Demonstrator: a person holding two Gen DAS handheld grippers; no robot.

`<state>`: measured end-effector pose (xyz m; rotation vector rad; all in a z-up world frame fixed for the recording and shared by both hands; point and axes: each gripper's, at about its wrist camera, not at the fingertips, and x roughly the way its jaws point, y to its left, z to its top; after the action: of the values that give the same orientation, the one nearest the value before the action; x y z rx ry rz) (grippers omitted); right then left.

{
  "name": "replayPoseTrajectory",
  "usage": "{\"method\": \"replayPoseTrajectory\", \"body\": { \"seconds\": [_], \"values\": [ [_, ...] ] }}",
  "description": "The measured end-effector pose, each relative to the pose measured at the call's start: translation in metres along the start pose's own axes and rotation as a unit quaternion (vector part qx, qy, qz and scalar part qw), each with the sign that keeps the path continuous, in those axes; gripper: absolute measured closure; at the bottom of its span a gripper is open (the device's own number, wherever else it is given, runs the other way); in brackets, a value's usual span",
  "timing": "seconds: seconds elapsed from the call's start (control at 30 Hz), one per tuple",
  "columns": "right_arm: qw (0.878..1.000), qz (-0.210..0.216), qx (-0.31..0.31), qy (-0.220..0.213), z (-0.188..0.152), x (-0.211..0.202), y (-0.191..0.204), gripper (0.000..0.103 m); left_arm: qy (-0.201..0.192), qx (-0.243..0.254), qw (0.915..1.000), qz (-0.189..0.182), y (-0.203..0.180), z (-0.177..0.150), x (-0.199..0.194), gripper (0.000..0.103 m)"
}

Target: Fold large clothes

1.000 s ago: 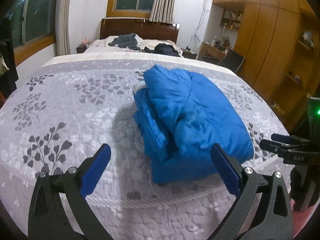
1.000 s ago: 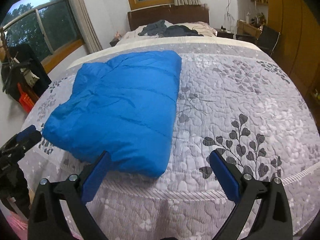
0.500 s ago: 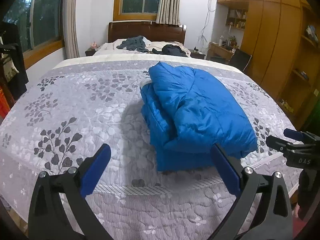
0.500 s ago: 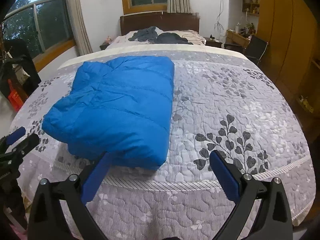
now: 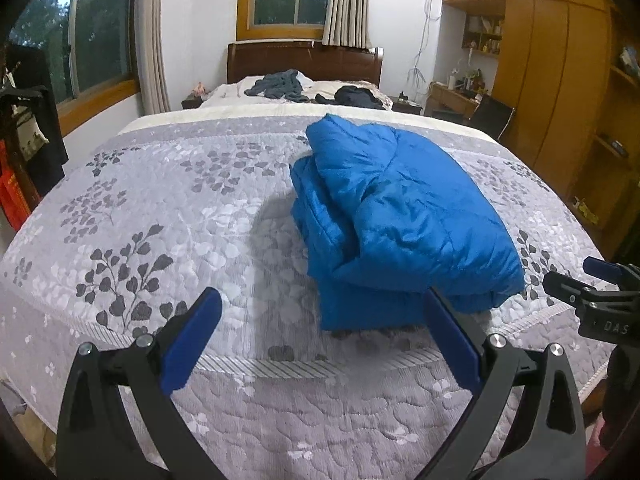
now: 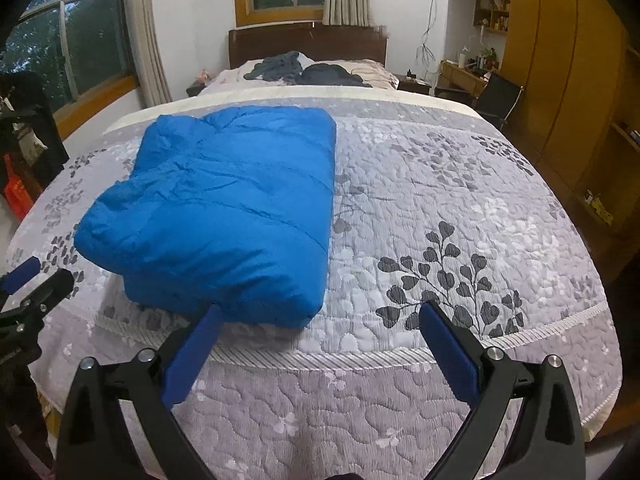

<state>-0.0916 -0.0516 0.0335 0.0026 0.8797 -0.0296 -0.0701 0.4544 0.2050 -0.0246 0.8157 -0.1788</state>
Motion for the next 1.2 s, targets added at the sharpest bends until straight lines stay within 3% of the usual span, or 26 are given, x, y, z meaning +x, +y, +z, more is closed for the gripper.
{"method": "replayPoseTrajectory", "body": {
  "seconds": [1.2],
  "values": [
    [1.000,-0.002,0.002,0.010,-0.0001,0.0068,-0.0060,0.004,0.018,0.007,0.9998,0.006,-0.0003,-0.0018,0.0086,0.004]
  ]
}}
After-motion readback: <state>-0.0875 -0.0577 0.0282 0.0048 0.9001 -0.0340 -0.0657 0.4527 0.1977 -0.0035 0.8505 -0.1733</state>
